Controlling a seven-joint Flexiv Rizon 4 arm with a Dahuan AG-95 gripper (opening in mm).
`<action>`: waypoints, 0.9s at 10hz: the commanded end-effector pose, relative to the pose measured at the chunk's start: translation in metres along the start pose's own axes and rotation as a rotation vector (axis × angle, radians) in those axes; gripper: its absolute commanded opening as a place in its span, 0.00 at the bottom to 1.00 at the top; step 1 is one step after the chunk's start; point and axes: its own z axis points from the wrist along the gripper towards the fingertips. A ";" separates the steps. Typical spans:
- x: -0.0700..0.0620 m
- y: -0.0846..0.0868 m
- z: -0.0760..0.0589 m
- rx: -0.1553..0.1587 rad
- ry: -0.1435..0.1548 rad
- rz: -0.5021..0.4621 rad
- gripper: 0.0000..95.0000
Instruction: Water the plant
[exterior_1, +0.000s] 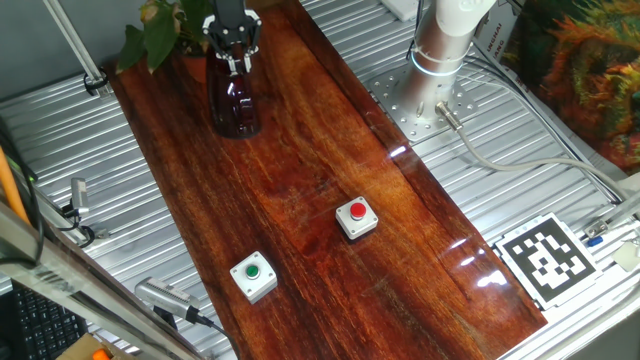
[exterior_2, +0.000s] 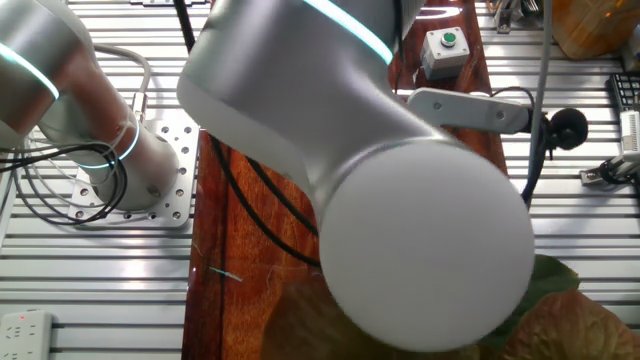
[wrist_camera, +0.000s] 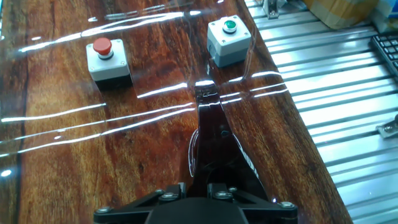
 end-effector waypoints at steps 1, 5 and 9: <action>-0.001 -0.002 -0.001 -0.004 -0.019 0.002 0.00; -0.001 -0.002 -0.001 -0.005 -0.051 0.004 0.00; -0.001 -0.002 -0.001 -0.008 -0.076 0.000 0.00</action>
